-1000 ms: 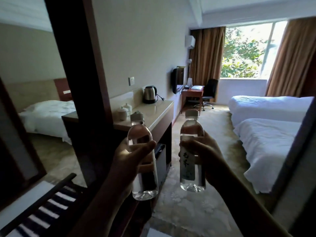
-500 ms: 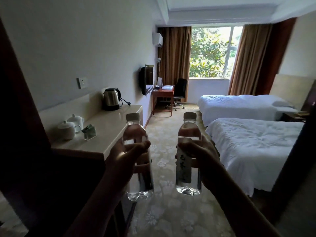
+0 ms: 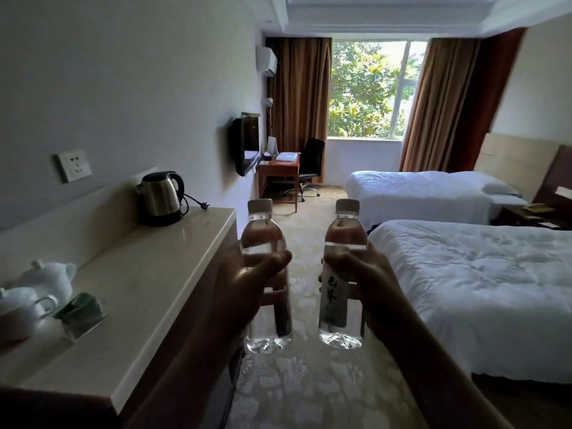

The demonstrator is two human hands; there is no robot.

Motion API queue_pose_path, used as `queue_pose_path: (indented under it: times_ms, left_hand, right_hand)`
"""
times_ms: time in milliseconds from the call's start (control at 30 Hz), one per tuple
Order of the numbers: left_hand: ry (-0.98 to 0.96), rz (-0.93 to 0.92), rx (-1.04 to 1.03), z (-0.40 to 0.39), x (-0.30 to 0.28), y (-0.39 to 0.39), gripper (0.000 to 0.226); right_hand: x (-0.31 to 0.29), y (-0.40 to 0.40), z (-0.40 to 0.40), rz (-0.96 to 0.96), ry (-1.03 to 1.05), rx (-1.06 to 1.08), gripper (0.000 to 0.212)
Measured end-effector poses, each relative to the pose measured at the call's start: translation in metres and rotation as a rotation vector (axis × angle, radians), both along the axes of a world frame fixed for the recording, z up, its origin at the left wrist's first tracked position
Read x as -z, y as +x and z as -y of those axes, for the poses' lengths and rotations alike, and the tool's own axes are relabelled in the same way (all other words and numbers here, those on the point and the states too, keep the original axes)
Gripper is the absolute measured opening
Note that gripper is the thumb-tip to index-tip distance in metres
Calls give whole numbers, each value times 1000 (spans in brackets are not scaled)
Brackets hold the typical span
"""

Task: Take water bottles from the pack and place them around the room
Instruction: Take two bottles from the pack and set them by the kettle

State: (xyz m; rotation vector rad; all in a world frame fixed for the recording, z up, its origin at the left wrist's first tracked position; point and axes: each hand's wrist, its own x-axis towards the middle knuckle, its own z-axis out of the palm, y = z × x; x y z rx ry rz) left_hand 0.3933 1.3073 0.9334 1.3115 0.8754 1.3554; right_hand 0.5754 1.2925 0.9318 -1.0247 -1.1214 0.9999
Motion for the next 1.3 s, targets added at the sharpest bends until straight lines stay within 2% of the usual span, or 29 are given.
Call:
queue_pose_path:
  times_ms: [100,233,533,667,900,1300]
  left_hand:
    - [-3,-27,-37,-48,5,10,42]
    - [-2,-32,-104,-112,15,25,38]
    - [7,13,-405,-236,23,26,41]
    - [-39,61,-571,-266,25,3,43]
    - [-51,-43,-881,-320,47,-62,32]
    - [-53,-43,-1172,-440,95,-160,50]
  right_hand:
    - [9,12,-56,-5,17,-47,41]
    - [20,29,-133,-17,34,-122,45]
    - [23,28,-315,-10,98,-425,45]
    - [25,-10,-376,-10,106,-560,52]
    - [48,-100,-469,-4,115,-726,51]
    - [81,-249,-598,50,177,-1062,52]
